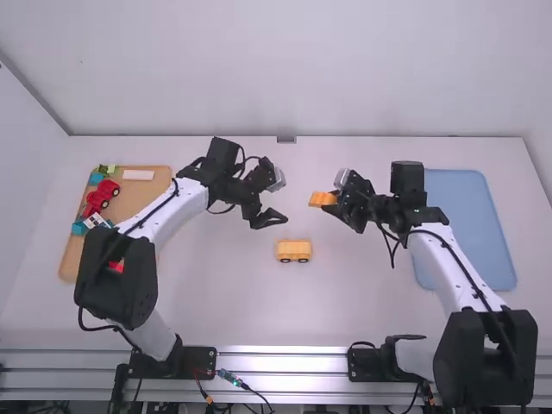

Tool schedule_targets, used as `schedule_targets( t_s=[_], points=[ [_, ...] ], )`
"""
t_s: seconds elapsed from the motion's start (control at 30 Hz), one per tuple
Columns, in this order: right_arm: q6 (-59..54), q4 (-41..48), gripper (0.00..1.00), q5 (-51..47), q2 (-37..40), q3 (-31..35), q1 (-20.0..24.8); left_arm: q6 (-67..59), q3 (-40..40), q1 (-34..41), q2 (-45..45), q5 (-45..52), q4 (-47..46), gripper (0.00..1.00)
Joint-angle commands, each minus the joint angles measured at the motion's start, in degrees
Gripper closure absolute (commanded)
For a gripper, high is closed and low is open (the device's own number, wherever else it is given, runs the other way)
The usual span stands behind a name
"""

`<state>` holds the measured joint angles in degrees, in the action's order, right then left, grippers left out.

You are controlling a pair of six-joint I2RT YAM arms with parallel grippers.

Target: Assemble lego blocks to make yellow taxi

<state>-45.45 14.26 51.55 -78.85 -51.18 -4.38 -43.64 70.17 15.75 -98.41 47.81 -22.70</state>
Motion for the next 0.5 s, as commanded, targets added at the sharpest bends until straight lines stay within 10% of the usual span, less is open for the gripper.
schedule_targets(
  t_s=[0.0,0.47],
  points=[
    [-2.4,1.5,0.94,3.8,-0.4,0.6,-0.2,3.0,-2.7,2.1,3.9,0.8,3.0,0.01],
    [-19.5,11.6,0.99,10.7,-0.4,0.7,-2.8,-3.3,-8.8,3.0,10.1,14.4,4.2,0.00]
  ],
)
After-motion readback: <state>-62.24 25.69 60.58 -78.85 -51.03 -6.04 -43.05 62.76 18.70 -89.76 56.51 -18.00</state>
